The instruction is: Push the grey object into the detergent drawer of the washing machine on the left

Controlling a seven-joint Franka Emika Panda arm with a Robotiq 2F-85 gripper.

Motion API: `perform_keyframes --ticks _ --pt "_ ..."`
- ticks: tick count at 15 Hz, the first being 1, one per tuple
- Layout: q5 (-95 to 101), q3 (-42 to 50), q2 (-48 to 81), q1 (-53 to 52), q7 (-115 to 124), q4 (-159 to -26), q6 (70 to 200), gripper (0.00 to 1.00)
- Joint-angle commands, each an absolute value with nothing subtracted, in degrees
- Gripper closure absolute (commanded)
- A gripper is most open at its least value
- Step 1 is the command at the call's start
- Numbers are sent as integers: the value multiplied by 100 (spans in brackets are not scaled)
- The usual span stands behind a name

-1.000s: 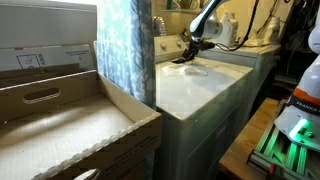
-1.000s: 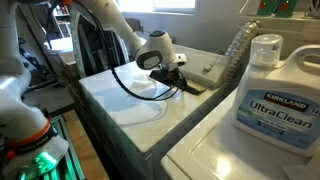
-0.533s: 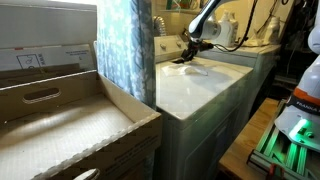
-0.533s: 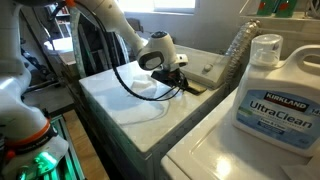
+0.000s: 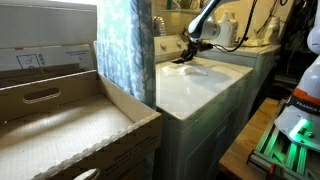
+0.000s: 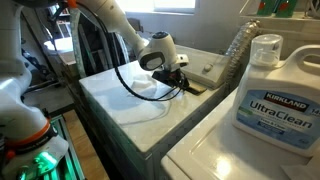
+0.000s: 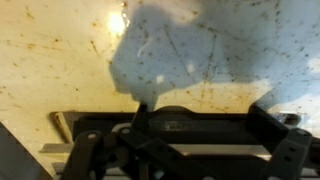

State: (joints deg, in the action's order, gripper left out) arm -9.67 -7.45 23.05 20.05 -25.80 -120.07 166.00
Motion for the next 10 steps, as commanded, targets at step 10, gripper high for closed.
perform_keyframes --ticks 10 --pt "-1331 -1503 3218 2626 -2843 -11260 17841 0"
